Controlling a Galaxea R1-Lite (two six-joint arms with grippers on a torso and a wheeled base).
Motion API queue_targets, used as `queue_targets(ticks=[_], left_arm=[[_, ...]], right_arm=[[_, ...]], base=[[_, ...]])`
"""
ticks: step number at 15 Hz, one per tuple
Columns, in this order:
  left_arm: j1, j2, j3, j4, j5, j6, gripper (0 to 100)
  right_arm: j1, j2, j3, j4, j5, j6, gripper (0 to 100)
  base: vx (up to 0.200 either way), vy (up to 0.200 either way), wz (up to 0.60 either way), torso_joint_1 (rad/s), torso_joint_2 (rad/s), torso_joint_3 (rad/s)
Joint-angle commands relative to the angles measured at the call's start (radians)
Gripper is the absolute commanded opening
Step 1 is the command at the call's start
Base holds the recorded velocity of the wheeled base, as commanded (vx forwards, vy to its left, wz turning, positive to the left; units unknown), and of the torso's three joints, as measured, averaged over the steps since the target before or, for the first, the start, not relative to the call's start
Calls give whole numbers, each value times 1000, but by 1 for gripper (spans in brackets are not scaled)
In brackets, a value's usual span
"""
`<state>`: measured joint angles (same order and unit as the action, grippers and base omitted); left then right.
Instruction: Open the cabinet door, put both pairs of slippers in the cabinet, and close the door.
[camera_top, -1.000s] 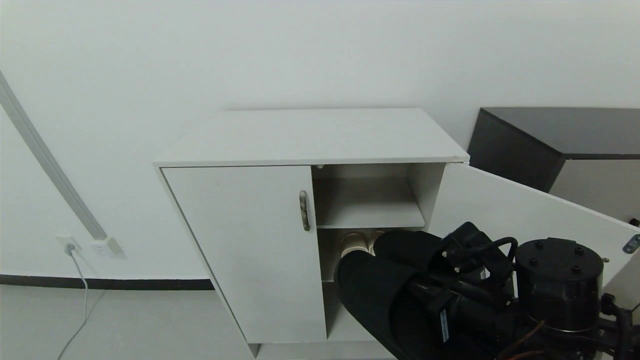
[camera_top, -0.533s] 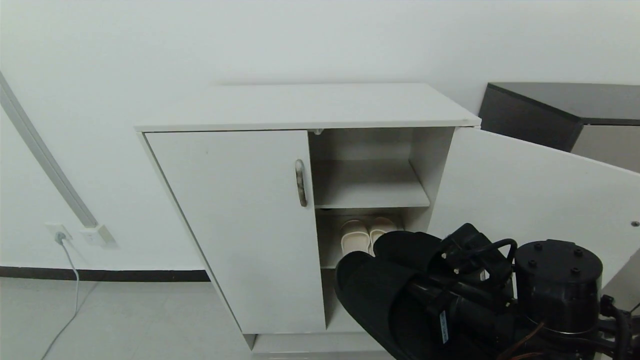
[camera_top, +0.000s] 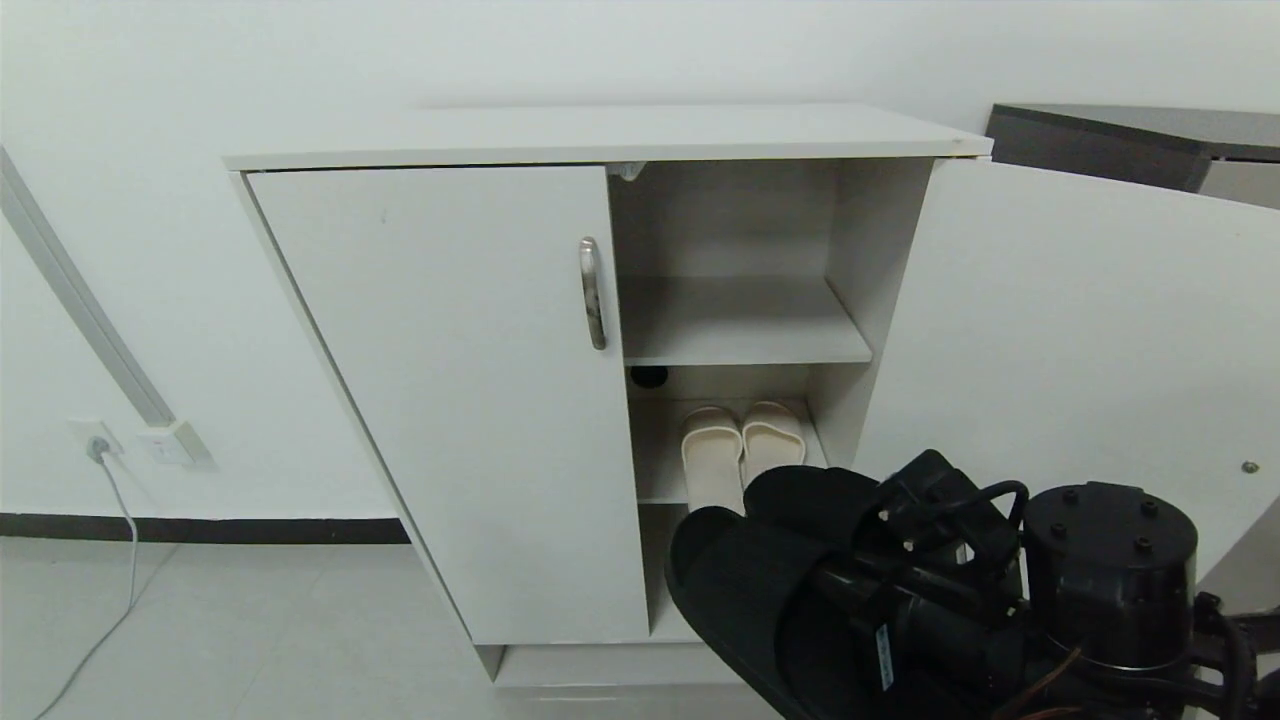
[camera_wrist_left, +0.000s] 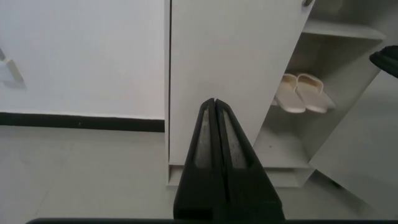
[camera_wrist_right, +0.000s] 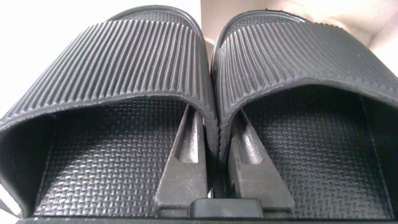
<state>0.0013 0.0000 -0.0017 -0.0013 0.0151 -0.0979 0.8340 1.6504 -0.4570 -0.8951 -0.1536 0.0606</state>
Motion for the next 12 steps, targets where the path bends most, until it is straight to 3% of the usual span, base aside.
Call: queue_targets(ticks=[1,7,10,12], left_arm=[[0,2,0,0,0,0,0],[0,2,0,0,0,1,0],[0,2,0,0,0,1,0],[0,2,0,0,0,1,0]], right_arm=[[0,15,-2,-11,0,1,0],[0,141,-2,-145,-57,-1,0],[8,335,-227,-113,-385,51,0],[25,324,-379,91,-469,96,0]], base=[[0,0,0,2,188,188],[0,0,0,-1,30,24],[0,0,0,0,0,0],[0,0,0,0,0,0]])
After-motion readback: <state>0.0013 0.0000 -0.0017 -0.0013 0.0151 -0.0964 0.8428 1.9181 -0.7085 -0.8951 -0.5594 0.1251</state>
